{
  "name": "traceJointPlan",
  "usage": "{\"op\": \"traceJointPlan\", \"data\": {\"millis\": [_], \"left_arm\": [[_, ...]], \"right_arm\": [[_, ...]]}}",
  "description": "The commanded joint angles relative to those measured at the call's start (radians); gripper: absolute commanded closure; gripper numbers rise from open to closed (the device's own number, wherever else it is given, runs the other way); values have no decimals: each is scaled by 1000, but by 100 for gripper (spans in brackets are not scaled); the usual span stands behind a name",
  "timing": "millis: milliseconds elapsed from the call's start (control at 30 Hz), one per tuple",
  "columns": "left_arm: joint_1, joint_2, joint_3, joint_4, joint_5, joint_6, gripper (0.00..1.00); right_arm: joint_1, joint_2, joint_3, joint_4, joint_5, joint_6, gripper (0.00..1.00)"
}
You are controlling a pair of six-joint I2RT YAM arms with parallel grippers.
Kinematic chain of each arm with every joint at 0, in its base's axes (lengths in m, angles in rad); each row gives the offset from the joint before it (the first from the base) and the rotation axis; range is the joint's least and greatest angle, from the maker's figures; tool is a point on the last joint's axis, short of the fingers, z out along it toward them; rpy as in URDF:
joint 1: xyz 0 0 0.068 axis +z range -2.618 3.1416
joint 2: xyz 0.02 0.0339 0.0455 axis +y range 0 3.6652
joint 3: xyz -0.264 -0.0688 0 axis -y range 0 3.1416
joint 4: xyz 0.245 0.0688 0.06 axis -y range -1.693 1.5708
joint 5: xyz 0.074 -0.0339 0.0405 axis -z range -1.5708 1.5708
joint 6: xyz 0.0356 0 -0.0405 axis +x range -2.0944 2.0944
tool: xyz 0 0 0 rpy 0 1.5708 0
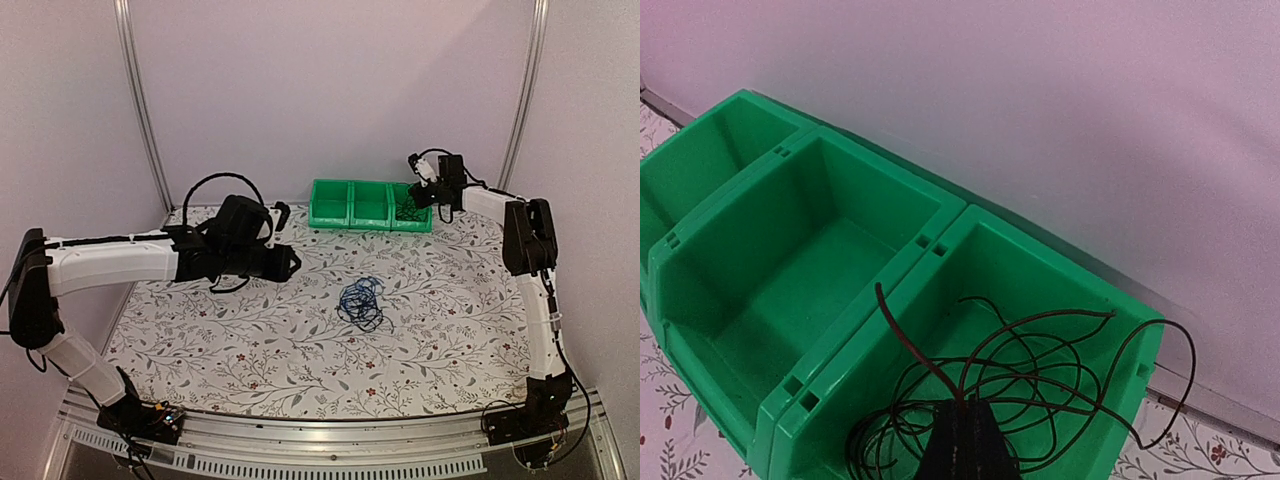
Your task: Untangle the cables
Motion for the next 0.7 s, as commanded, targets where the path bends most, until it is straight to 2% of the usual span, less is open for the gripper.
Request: {"op": "traceJointPlan", "data": {"millis": [0, 200, 467, 567, 667], "left_arm": [[-16, -4, 1, -12, -13, -21, 64], [-25, 3, 1, -12, -16, -25, 64], [-28, 15, 13, -12, -10, -13, 64], [-30, 25, 21, -9, -2, -2, 64], [-30, 38, 26, 1, 7, 12, 64]], "right_arm": [[0, 50, 32, -66, 44, -64, 100], [6, 106, 98, -121, 116, -123, 100], [10, 141, 105, -148, 160, -184, 100], [14, 139, 104, -170, 173, -212, 93], [35, 128, 98, -191, 280, -285, 93]]}}
